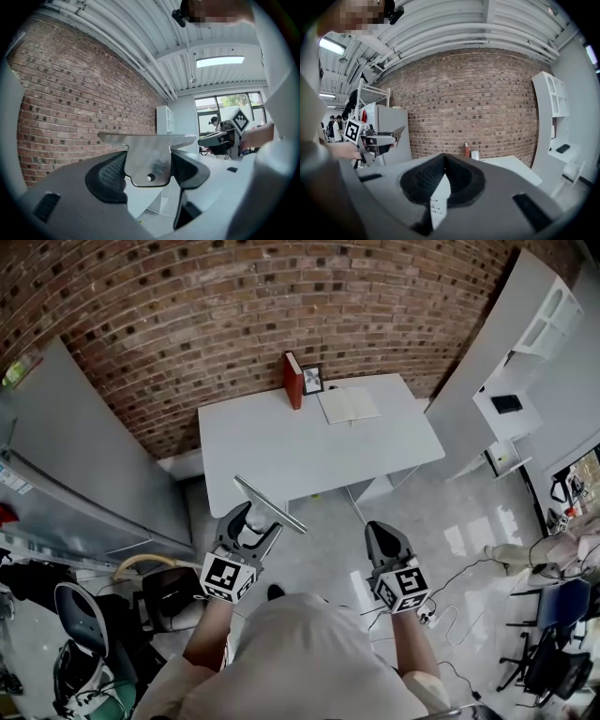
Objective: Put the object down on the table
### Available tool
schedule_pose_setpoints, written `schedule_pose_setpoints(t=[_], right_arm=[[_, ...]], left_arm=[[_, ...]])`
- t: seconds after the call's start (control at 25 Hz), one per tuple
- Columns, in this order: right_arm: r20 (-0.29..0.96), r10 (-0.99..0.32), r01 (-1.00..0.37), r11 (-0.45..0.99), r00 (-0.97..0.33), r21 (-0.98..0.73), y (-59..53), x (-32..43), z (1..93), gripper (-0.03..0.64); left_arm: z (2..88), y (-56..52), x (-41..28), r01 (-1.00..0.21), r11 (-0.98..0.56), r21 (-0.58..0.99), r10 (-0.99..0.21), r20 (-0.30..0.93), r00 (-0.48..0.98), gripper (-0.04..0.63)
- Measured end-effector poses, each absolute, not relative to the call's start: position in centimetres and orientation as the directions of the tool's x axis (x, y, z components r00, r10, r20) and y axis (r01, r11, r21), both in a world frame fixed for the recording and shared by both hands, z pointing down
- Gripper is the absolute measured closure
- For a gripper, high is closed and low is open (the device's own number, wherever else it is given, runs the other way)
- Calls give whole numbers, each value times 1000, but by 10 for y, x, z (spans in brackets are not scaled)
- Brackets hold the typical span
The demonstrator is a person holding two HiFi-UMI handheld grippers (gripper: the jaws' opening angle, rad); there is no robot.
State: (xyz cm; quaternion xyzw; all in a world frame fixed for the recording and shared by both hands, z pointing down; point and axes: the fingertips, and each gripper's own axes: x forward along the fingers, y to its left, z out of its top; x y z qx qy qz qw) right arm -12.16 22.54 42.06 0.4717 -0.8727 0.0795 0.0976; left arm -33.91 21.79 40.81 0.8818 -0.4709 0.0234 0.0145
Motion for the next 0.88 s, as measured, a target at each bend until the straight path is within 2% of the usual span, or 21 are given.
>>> schedule_pose_setpoints(t=[0.52, 0.88], right_arm=[[254, -837, -872, 486, -485, -61, 233, -158, 432, 614], [265, -860, -898, 434, -436, -72, 233, -152, 436, 614]], left_arm=[[421, 214, -374, -795, -607, 4, -793, 63, 606, 321], [427, 203, -371, -767, -641, 17, -765, 71, 640, 319]])
